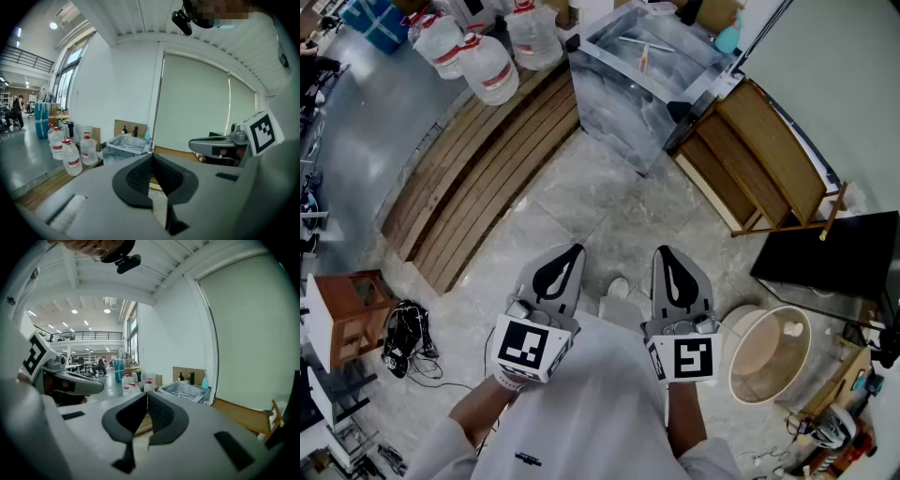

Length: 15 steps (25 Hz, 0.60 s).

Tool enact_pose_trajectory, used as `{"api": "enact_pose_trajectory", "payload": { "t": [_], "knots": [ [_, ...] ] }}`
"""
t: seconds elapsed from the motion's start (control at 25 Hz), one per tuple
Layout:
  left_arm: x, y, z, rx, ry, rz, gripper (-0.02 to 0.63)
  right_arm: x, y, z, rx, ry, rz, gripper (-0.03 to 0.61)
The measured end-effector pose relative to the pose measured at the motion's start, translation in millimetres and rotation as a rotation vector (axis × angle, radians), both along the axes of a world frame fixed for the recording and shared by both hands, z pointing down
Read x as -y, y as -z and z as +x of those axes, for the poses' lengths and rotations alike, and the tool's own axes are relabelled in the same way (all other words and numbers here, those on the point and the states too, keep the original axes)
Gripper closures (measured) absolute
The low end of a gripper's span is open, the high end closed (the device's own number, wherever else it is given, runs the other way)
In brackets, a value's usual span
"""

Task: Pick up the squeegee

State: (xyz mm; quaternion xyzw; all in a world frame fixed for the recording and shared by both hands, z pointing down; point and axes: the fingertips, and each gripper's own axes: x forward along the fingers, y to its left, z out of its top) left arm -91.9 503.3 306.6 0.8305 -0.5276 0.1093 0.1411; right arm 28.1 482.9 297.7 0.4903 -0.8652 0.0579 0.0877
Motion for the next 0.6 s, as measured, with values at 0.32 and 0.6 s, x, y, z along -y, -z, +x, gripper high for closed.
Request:
{"api": "enact_pose_trajectory", "payload": {
  "t": [0.32, 0.6],
  "knots": [
    [-23, 1, 11, -0.007, 0.029, -0.026, 0.609, -23, 4, 32, 0.016, -0.047, -0.037, 0.572],
    [-24, 8, -11, -0.016, 0.025, 0.001, 0.609, -27, 8, 18, 0.016, -0.086, -0.008, 0.572]
  ]
}}
